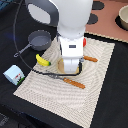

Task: Interact with the objects in diverse but meaningful ways.

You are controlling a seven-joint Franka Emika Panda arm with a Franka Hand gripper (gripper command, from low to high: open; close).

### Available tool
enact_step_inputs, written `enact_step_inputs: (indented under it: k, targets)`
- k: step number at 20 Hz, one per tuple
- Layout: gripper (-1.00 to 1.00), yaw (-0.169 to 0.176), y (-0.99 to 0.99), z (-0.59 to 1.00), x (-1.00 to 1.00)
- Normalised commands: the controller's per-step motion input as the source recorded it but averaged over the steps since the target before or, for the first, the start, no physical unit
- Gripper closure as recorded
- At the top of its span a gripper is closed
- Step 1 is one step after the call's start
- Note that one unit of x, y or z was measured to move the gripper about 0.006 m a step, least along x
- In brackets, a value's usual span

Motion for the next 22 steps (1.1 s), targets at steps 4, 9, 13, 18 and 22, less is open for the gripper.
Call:
enact_step_inputs:
  k: [4,9,13,18,22]
  targets:
    - [1.00,0.019,0.05,0.37,-0.61]
    - [1.00,-0.017,0.00,1.00,-0.37]
    - [1.00,-0.015,0.00,0.82,-0.31]
    - [1.00,-0.001,0.00,0.18,-0.23]
    - [-1.00,0.017,0.11,-0.06,-0.09]
